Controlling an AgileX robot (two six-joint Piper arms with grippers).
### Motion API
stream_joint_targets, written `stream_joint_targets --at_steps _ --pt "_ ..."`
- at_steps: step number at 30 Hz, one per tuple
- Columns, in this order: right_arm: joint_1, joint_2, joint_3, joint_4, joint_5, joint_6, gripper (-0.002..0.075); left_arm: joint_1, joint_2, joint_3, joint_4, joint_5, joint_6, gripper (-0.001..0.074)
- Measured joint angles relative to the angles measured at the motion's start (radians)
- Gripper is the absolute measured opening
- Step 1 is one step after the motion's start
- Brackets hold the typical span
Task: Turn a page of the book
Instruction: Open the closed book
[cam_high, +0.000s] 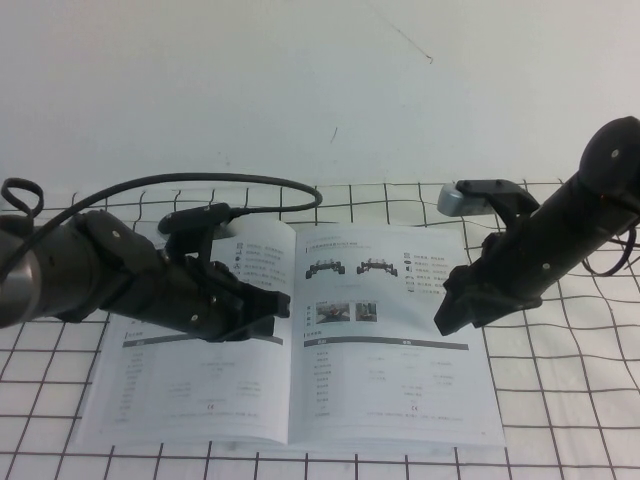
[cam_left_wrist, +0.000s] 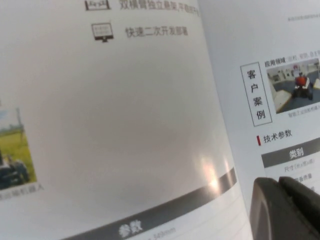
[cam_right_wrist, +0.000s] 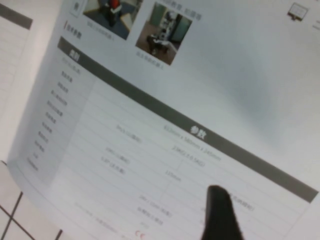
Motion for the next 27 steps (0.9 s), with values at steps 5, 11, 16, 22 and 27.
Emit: stream_joint_targets --at_steps 5,11,16,22,27 --pt "0.0 0.01 0.0 0.016 0.0 0.002 0.0418 0.0 0.019 -0.002 0.003 -0.034 0.006 -0.0003" --pt "0.0 0.02 0.0 0.02 0.0 0.008 0.0418 0.0 0.095 -0.004 -0.013 -0.054 0.058 -0.0003" --pt "0.0 0.028 0.0 0.022 0.0 0.021 0.0418 0.0 0.12 -0.013 -0.02 -0.051 0.066 -0.0003" --pt "0.0 0.028 0.0 0.023 -0.006 0.069 0.0418 0.0 0.127 -0.013 -0.027 -0.048 0.066 -0.0003" --pt "0.0 0.028 0.0 -0.04 -0.012 0.127 0.0418 0.0 0.133 -0.017 -0.03 -0.043 0.066 -0.0003"
